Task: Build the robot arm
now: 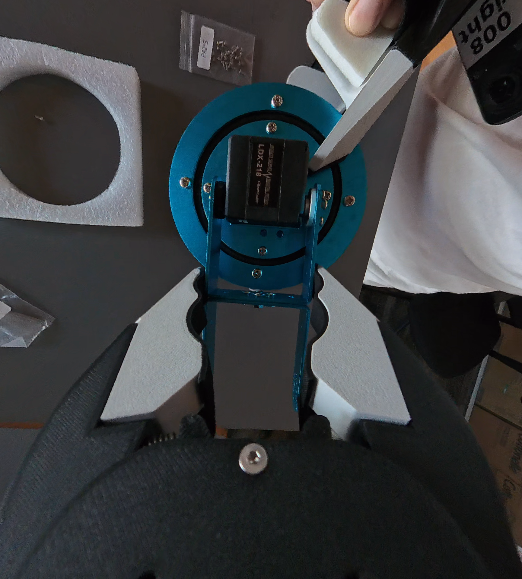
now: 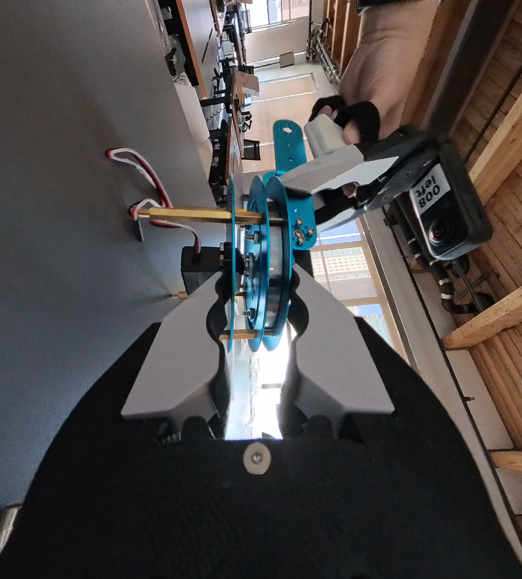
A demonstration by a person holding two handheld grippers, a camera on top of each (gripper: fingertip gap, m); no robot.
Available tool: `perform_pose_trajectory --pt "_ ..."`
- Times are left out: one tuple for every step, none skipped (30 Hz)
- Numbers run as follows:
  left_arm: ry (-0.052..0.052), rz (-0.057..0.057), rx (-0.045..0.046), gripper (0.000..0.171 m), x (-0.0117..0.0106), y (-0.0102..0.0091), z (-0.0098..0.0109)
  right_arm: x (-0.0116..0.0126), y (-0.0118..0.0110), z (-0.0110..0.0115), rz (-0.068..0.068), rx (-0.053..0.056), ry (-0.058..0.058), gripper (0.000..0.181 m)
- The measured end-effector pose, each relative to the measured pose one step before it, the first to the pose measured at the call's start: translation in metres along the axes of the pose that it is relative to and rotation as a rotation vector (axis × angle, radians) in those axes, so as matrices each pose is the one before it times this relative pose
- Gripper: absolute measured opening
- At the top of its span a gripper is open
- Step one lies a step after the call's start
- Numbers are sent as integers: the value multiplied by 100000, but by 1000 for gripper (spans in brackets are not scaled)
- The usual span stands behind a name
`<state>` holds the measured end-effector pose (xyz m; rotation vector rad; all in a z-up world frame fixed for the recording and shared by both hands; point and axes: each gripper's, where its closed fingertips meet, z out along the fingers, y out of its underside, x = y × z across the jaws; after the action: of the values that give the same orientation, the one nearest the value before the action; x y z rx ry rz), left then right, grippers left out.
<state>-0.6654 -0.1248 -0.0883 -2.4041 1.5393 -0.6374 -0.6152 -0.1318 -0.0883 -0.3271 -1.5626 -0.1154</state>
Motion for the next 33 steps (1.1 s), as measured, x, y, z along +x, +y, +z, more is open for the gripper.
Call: perform_pose_trajectory --pt "-299 923 1004 66 -63 -181 32 23 72 -87 14 -222 147 34" --pt "-1137 781 601 66 -68 -95 84 -28 89 -88 -892 16 2 34" --pt "-1431 268 341 66 -32 -54 106 -48 105 -93 -912 -346 93 34" --pt "-1701 288 508 66 23 -65 108 -65 42 -97 -914 -121 290 34" --pt "-2296 539 620 67 49 -70 96 -85 -14 -131 -1616 477 294 34" --pt "-2809 620 700 67 35 -50 97 -91 9 -124 -1379 562 204 34" --pt "-3100 143 707 67 29 -48 114 -96 -4 -124 -444 505 78 34" --pt "-3057 -352 840 67 57 -57 114 -105 2 -132 -1156 412 160 34" --pt "-2699 -71 1141 67 124 -48 133 -123 -31 -154 -2000 582 408 34" --pt "-2367 -202 1244 67 135 -33 131 -136 -64 -168 -1677 827 547 34" --pt "-2044 -129 966 67 135 9 120 -152 -63 -150 -1267 798 349 33" --pt "-1675 16 709 67 111 31 111 -122 -66 -133 -760 572 -326 34" --pt "-1163 -111 1041 67 63 -29 77 -110 -46 -118 186 362 -694 34" --pt "-708 37 1024 68 50 -71 41 -81 -106 -129 712 691 -431 33" --pt "-458 344 404 68 41 -48 22 -70 -86 -108 1387 549 -368 33" --pt "-269 432 11 68 26 -28 15 -60 -74 -78 1007 315 -263 33" --pt "-47 266 -188 68 20 -7 18 -55 -52 -53 482 99 -276 33" --pt "305 164 -157 68 27 2 24 -47 -46 -38 244 28 -122 32" --pt "271 -168 -185 69 -12 6 58 -72 -63 -44 78 105 -164 33" --pt "154 -565 144 72 -5 -37 114 -118 -49 -79 -561 -176 -594 33" --pt "708 -620 489 74 113 -94 177 -193 -72 -93 -777 39 -1161 33" --pt "570 -392 743 76 161 -120 189 -218 -78 -93 -491 157 -1332 34" --pt "440 -248 960 76 159 -148 181 -209 -75 -98 -29 -116 -1098 35" --pt "341 -625 954 75 118 -150 100 0 48 -111 455 -864 -94 35" --pt "-366 -413 509 75 -5 -63 31 1 60 -128 96 -527 -545 35" --pt "-352 -195 319 75 -4 -45 12 14 72 -142 -516 -271 -895 36" --pt "-263 -272 136 75 -4 -22 12 11 61 -170 -175 -380 -1008 37" --pt "-117 -371 307 75 9 -24 9 178 49 -265 109 -527 113 43" --pt "-156 -627 1100 76 29 -111 12 171 -3 -454 -406 -307 -419 48" --pt "-126 -913 3446 79 65 -370 -61 81 -25 -730 -468 -304 -1034 49" --pt "74 -1664 5941 82 72 -665 -244 277 -17 -1060 -238 -169 423 51" --pt "-89 -2454 6604 82 27 -723 -486 353 183 -1295 229 -1327 709 50" --pt "-622 -3051 7116 85 13 -731 -791 936 491 -1625 2787 -3066 3207 47"
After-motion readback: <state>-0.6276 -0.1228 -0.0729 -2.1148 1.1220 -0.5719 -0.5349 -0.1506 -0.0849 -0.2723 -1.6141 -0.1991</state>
